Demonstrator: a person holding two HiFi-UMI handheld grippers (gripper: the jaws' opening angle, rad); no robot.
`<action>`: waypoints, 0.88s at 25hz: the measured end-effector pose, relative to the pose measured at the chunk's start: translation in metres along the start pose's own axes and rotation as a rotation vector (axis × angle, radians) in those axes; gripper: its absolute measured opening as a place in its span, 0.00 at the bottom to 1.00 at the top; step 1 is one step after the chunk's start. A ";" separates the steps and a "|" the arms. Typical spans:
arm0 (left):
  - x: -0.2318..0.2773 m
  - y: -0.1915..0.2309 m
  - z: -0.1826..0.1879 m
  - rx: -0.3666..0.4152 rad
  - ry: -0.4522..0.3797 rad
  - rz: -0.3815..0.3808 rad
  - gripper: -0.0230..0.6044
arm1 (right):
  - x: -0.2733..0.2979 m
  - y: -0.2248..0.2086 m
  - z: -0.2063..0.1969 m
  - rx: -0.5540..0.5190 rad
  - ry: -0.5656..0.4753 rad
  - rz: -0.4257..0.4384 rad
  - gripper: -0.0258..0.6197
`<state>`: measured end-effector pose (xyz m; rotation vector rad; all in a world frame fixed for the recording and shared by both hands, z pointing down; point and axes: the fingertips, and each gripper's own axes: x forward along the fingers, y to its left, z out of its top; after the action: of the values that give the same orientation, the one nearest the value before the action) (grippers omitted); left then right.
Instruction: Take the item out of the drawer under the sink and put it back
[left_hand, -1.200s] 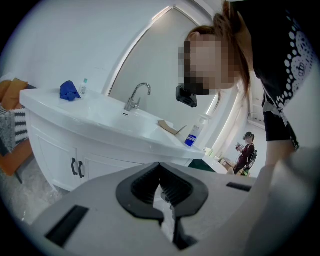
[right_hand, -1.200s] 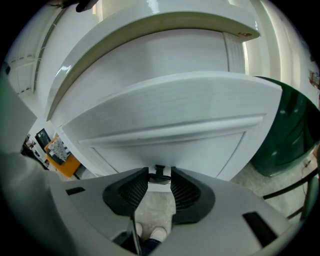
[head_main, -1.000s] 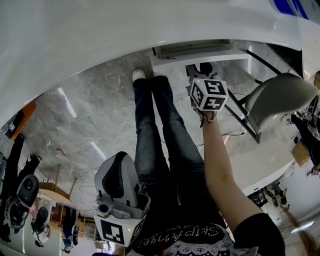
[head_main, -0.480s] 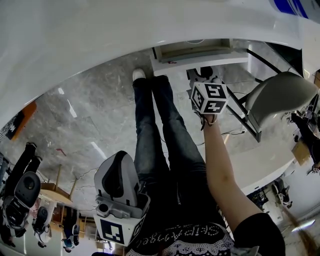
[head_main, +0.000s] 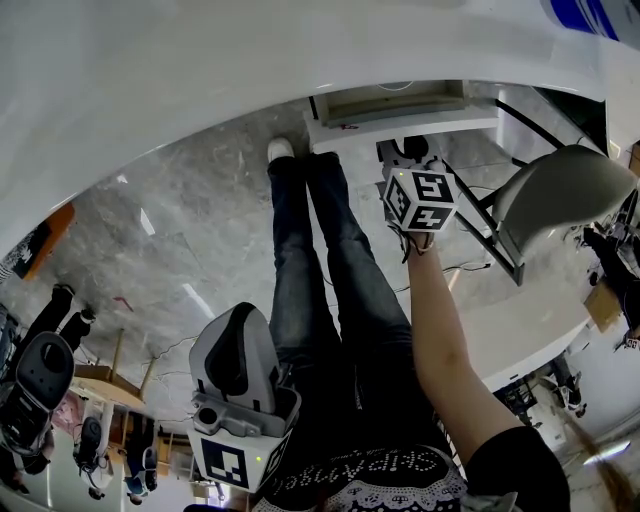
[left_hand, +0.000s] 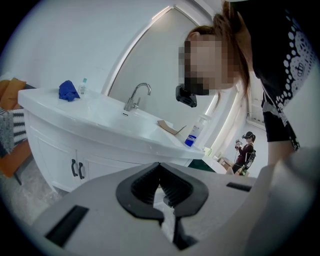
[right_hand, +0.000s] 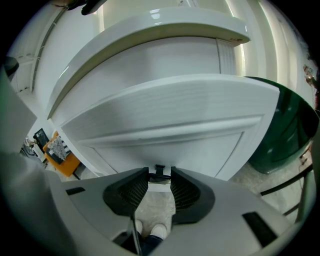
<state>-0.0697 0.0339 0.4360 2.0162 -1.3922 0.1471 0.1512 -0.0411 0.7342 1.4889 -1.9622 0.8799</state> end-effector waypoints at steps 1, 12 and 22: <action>0.000 0.000 0.000 0.000 0.001 0.000 0.04 | 0.000 0.000 0.000 -0.001 0.000 0.000 0.27; 0.000 0.000 -0.001 0.004 0.002 -0.002 0.04 | 0.002 -0.001 -0.001 -0.012 -0.004 -0.002 0.27; 0.000 -0.002 0.001 0.019 -0.003 -0.011 0.04 | 0.006 -0.001 -0.003 -0.020 0.022 -0.013 0.27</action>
<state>-0.0686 0.0336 0.4343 2.0402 -1.3870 0.1531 0.1501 -0.0433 0.7408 1.4726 -1.9382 0.8651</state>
